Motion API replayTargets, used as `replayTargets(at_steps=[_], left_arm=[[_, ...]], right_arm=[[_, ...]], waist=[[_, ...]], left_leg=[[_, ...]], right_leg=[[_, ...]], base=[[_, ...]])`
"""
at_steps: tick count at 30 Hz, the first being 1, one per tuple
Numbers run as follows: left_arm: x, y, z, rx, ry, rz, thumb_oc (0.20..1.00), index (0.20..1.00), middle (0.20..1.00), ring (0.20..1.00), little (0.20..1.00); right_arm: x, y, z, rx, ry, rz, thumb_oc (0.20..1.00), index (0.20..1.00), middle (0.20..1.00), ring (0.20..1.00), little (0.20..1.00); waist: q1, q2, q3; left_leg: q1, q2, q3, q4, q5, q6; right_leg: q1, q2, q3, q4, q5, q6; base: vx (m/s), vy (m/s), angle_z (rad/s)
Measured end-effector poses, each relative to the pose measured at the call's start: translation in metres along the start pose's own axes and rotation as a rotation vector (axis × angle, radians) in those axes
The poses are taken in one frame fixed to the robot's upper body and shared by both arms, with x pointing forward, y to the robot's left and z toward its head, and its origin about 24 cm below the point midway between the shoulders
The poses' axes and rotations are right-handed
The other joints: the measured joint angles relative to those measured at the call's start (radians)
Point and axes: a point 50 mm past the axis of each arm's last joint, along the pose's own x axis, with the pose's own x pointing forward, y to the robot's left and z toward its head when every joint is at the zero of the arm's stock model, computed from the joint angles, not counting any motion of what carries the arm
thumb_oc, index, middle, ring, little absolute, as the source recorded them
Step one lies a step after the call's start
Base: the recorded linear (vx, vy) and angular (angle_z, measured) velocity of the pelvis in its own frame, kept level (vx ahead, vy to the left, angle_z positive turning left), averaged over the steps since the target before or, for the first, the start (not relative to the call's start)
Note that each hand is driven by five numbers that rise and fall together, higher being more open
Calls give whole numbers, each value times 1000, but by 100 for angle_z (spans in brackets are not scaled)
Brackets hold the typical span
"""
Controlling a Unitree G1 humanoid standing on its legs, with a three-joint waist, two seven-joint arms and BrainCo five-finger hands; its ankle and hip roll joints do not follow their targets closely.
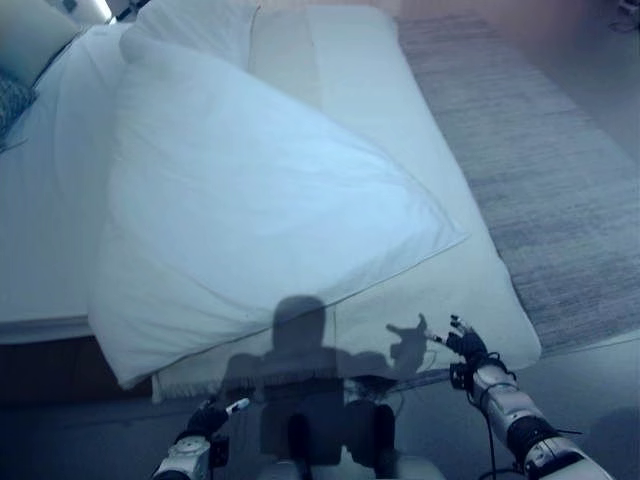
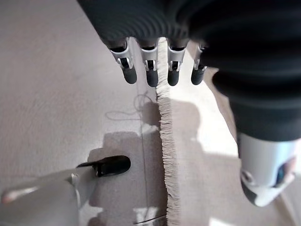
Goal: Make the bed
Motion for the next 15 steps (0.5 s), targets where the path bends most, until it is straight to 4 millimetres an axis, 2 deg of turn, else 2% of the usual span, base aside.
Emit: replayTargets(at_steps=[2, 3, 4, 5, 6, 7, 9, 11, 13, 15], left_arm=[[0, -6, 7, -12, -21, -15, 1000, 1000, 1000, 1000, 1000], [1, -13, 16, 3, -50, -32, 1000, 1000, 1000, 1000, 1000], [1, -17, 21, 10, -64, -43, 1000, 1000, 1000, 1000, 1000], [2, -27, 33, 16, -96, -70, 1000, 1000, 1000, 1000, 1000], [1, -31, 38, 10, -115, -80, 1000, 1000, 1000, 1000, 1000], [1, -37, 45, 7, -140, -98, 1000, 1000, 1000, 1000, 1000], [0, -45, 45, 18, -137, -120, 1000, 1000, 1000, 1000, 1000], [-1, -48, 41, 41, -129, -131, 1000, 1000, 1000, 1000, 1000], [-1, -50, 40, 64, -118, -137, 1000, 1000, 1000, 1000, 1000], [-1, -50, 36, 86, -110, -139, 1000, 1000, 1000, 1000, 1000]], right_arm=[[7, 6, 24, 55, -65, 0, 1000, 1000, 1000, 1000, 1000], [11, 6, 40, 100, -104, -7, 1000, 1000, 1000, 1000, 1000], [12, 5, 48, 113, -121, -13, 1000, 1000, 1000, 1000, 1000], [17, 0, 63, 160, -145, -39, 1000, 1000, 1000, 1000, 1000], [20, 0, 74, 182, -162, -43, 1000, 1000, 1000, 1000, 1000], [23, 3, 97, 216, -213, -39, 1000, 1000, 1000, 1000, 1000], [25, 1, 123, 310, -265, -55, 1000, 1000, 1000, 1000, 1000], [26, 2, 142, 342, -298, -58, 1000, 1000, 1000, 1000, 1000], [26, -5, 169, 350, -349, -90, 1000, 1000, 1000, 1000, 1000], [27, -9, 178, 387, -354, -116, 1000, 1000, 1000, 1000, 1000]], waist=[[7, 24, 31], [4, 41, 50], [11, 52, 61], [25, 72, 84], [30, 78, 97], [32, 85, 126], [47, 93, 143], [51, 93, 143], [55, 94, 153], [57, 94, 153]], left_leg=[[-28, 7, -17, 14, 8, -5], [-75, 11, -41, 49, 7, -11], [-91, 13, -53, 60, 9, -15], [-130, 13, -85, 88, 11, -26], [-143, 16, -95, 90, 16, -32], [-161, 24, -107, 89, 33, -45], [-183, 36, -119, 61, 55, -65], [-198, 42, -119, 30, 67, -56], [-235, 42, -119, 4, 98, -49], [-232, 38, -117, -26, 109, -43]], right_leg=[[-11, 5, -18, -2, 6, -8], [-37, 8, -35, 11, 2, -17], [-42, 12, -51, 13, 2, -20], [-63, 17, -73, 26, -2, -30], [-79, 20, -80, 40, -6, -36], [-101, 22, -86, 62, -11, -50], [-127, 29, -117, 72, -19, -63], [-163, 36, -120, 82, -20, -64], [-217, 34, -121, 100, -18, -68], [-227, 30, -121, 100, -19, -68]], base=[[-71, -216, 29], [-74, -192, 39], [-62, -150, 55], [-42, -76, 42], [-29, -84, 39], [18, -38, 22], [38, 17, 29], [5, 9, 7], [44, 38, 3], [53, 84, 4]])
